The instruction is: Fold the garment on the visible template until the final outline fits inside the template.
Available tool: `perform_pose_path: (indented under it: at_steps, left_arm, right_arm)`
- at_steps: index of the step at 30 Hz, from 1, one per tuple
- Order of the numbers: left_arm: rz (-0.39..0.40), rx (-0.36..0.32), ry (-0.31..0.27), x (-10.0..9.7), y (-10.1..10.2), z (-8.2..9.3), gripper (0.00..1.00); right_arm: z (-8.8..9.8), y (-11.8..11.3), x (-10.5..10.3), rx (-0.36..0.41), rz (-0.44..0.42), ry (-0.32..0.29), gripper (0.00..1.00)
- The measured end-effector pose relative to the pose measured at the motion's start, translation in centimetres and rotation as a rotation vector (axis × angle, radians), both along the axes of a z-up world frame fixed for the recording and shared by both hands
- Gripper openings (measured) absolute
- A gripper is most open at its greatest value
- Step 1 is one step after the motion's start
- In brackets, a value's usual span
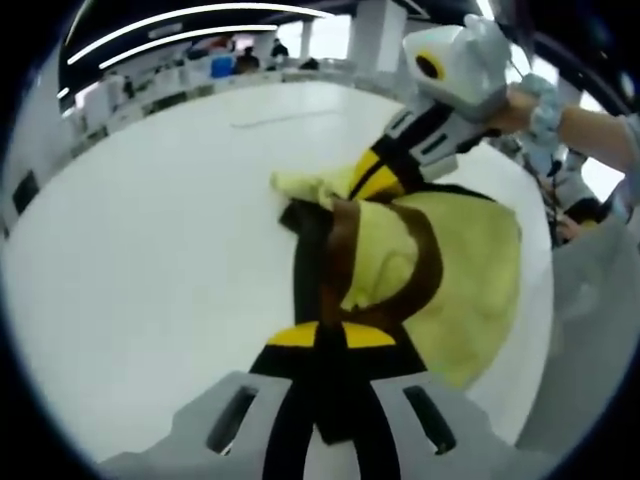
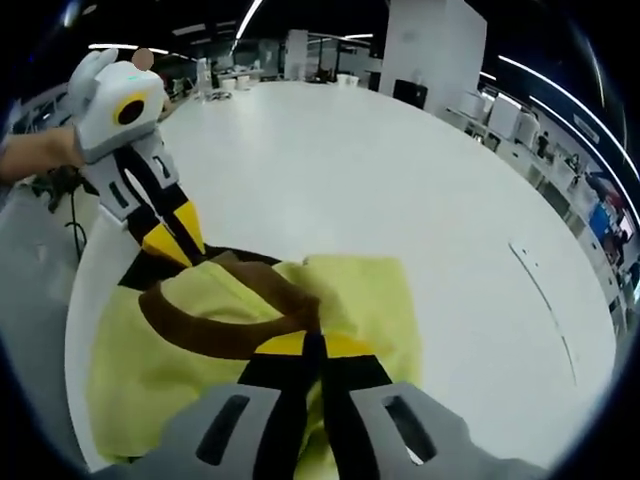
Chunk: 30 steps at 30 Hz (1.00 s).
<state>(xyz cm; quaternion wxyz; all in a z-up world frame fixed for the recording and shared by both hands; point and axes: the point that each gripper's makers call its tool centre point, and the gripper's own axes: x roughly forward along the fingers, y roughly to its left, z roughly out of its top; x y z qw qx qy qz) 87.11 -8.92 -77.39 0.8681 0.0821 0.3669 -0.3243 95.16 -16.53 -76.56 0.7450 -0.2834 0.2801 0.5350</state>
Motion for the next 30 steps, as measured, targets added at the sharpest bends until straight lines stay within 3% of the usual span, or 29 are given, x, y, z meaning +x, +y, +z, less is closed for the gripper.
perform_pose_path:
  at_steps: [17, 22, 30]
  left_arm:
    - [0.005, 0.017, -0.043, -1.0, 0.6, 1.4, 0.02]
    - [0.008, 0.024, -0.052, -1.0, 0.8, 1.6, 0.01]
    - [0.005, 0.025, -0.057, -0.7, 0.6, 1.7, 0.01]
  right_arm:
    - [3.7, -1.3, -1.4, 0.078, -0.012, -0.065, 0.03]
    - [5.6, -1.5, -2.7, 0.142, -0.015, -0.059, 0.02]
    - [8.5, -2.5, -4.2, 0.181, -0.004, -0.105, 0.02]
